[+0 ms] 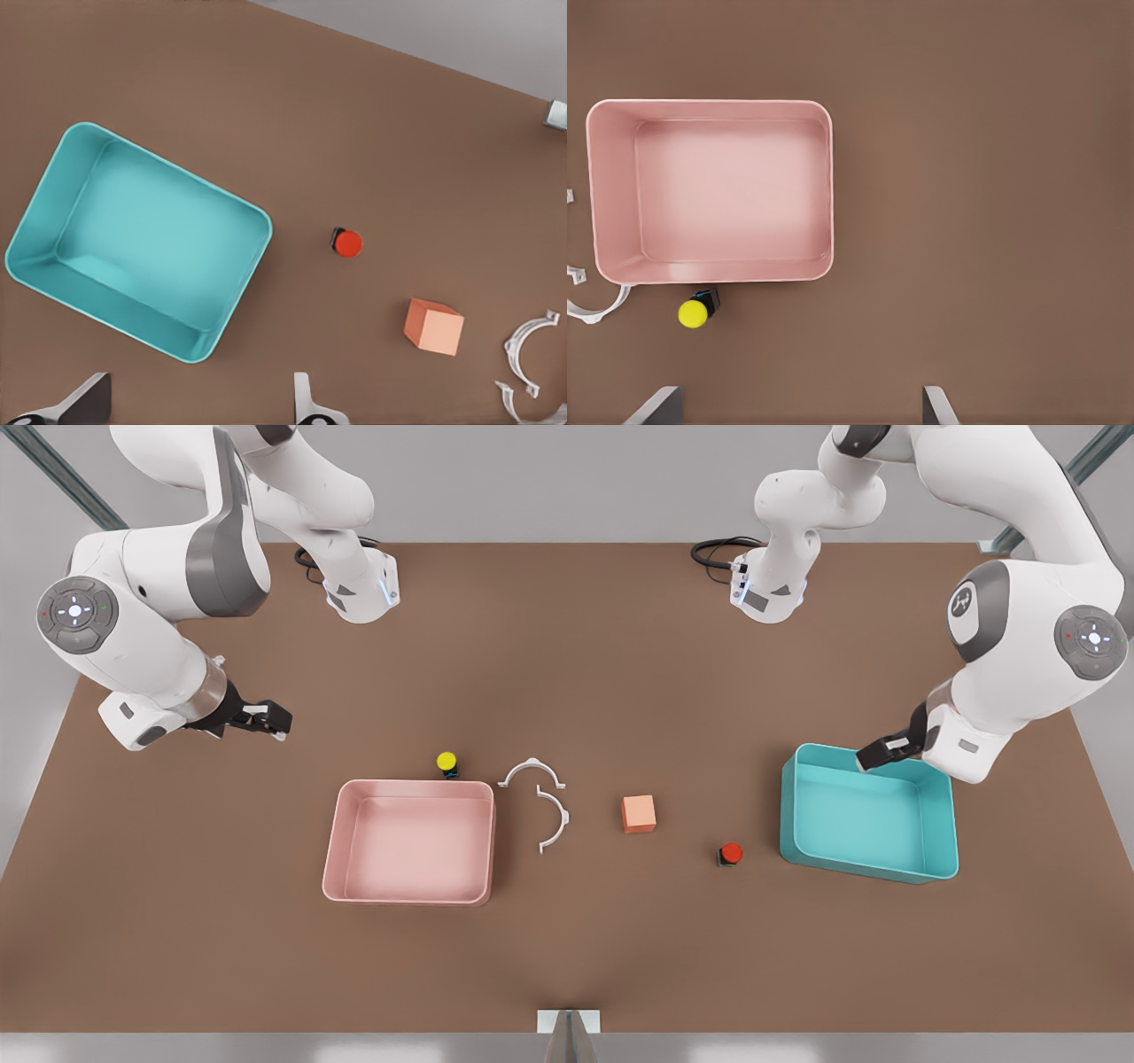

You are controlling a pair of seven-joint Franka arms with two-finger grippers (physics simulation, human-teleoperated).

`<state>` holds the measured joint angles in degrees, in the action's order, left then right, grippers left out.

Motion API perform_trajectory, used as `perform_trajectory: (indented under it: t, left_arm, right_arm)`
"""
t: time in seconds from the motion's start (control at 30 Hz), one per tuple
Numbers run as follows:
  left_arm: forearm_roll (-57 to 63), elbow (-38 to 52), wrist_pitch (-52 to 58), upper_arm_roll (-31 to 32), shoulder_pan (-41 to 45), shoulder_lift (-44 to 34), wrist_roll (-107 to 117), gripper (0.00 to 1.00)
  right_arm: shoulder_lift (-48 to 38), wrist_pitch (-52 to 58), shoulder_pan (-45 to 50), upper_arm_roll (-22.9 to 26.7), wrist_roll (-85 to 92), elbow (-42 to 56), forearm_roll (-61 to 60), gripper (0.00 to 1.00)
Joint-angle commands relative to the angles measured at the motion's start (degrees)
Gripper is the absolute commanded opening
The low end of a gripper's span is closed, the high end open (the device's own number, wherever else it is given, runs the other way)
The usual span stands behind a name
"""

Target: Place the red button in the blue storage box with the left arm, and place the yellow button in the pink storage box with the right arm

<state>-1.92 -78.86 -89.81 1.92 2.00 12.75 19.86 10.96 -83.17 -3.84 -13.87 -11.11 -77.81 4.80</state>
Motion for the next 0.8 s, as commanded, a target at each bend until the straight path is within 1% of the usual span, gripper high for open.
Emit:
perform_trajectory:
  t: [0.0, 0.07, 0.1, 0.13, 0.17, 0.2, 0.23, 0.27, 0.3, 0.33, 0.37, 0.43, 0.47, 0.53, 0.63, 0.67, 0.7, 0.73, 0.77]
  left_arm:
    - [0.16, 0.02, -0.54, 0.01, 0.11, 0.00, -21.89, 1.00]
    - [0.17, 0.11, -0.80, 0.53, 1.42, 1.40, -21.71, 1.00]
    - [-0.10, 0.11, -5.02, 0.54, 6.07, 4.03, -19.78, 1.00]
    - [-1.32, 0.02, -7.48, 0.62, 8.02, 7.90, -17.14, 1.00]
    - [-6.16, -0.33, -9.42, 0.54, 8.72, 11.42, -15.65, 1.00]
    - [-5.73, -0.51, -13.19, 0.54, 9.25, 13.79, -15.65, 1.00]
    - [-5.64, -0.68, -16.10, 0.45, 9.69, 15.90, -15.56, 1.00]
    - [-5.55, -1.47, -18.47, 0.45, 9.78, 17.83, -15.73, 1.00]
    - [-2.56, -5.59, -24.44, 0.45, 10.39, 18.37, -15.65, 1.00]
    - [-2.21, -9.37, -29.62, 0.36, 10.39, 18.37, -15.65, 1.00]
    - [-2.21, -10.79, -32.79, 0.27, 10.39, 19.77, -15.65, 1.00]
    - [-2.21, -14.48, -40.36, 0.27, 10.65, 21.26, -15.65, 1.00]
    - [-2.29, -14.48, -42.37, 0.27, 11.01, 23.02, -15.56, 1.00]
    - [-2.21, -13.69, -43.61, 0.36, 10.74, 25.57, -15.56, 1.00]
    - [-2.12, -13.07, -45.81, 0.27, 10.83, 28.03, -15.47, 1.00]
    - [-2.12, -12.72, -45.89, 0.27, 10.83, 28.73, -15.56, 1.00]
    - [-2.03, -12.63, -46.24, 0.27, 10.83, 29.53, -15.56, 1.00]
    - [-2.03, -12.63, -46.68, 0.27, 10.83, 30.32, -15.56, 1.00]
    - [-2.03, -12.63, -46.68, 0.19, 10.83, 30.84, -15.56, 1.00]
  right_arm:
    - [-0.07, 0.03, 0.06, -0.11, -0.67, 0.02, -0.06, 1.00]
    - [-0.07, 0.03, 0.06, -0.11, -0.58, 0.02, 0.03, 1.00]
    - [-0.50, 0.03, 0.15, -0.63, -0.84, 0.02, 0.03, 1.00]
    - [-0.59, 0.03, 0.24, -1.16, -0.67, -0.06, 0.03, 1.00]
    - [-0.33, -0.76, 0.76, -1.69, -1.72, -2.61, 0.91, 1.00]
    - [0.02, -3.92, 0.94, -2.65, -1.72, -4.63, 0.47, 1.00]
    - [-0.77, -7.79, 0.76, -6.96, -2.95, -8.94, 1.09, 1.00]
    - [-1.38, -13.14, 0.42, -10.38, -5.40, -13.59, 1.17, 1.00]
    - [-6.99, -29.03, -5.99, -16.44, -6.56, -28.59, 1.09, 1.00]
    - [-13.06, -48.01, -10.93, -20.32, -7.26, -43.80, 0.74, 1.00]
    - [-14.39, -56.47, -10.75, -20.32, -10.42, -47.87, -0.41, 1.00]
    - [-13.95, -63.77, -10.66, -20.50, -12.71, -51.04, 0.56, 1.00]
    - [-13.69, -72.30, -11.02, -20.15, -14.29, -55.08, 2.76, 1.00]
    - [-13.60, -74.94, -10.66, -19.97, -18.60, -55.87, 3.02, 1.00]
    - [-10.36, -79.15, -10.49, -19.88, -19.83, -56.14, 3.02, 1.00]
    - [-8.33, -81.01, -9.87, -19.79, -20.00, -56.14, 5.82, 1.00]
    - [-7.71, -79.95, -9.44, -19.35, -22.28, -56.05, 7.50, 1.00]
    - [-7.62, -78.73, -6.46, -17.61, -23.17, -55.88, 7.50, 1.00]
    - [-8.15, -77.67, -2.24, -14.09, -24.74, -55.96, 7.59, 1.00]
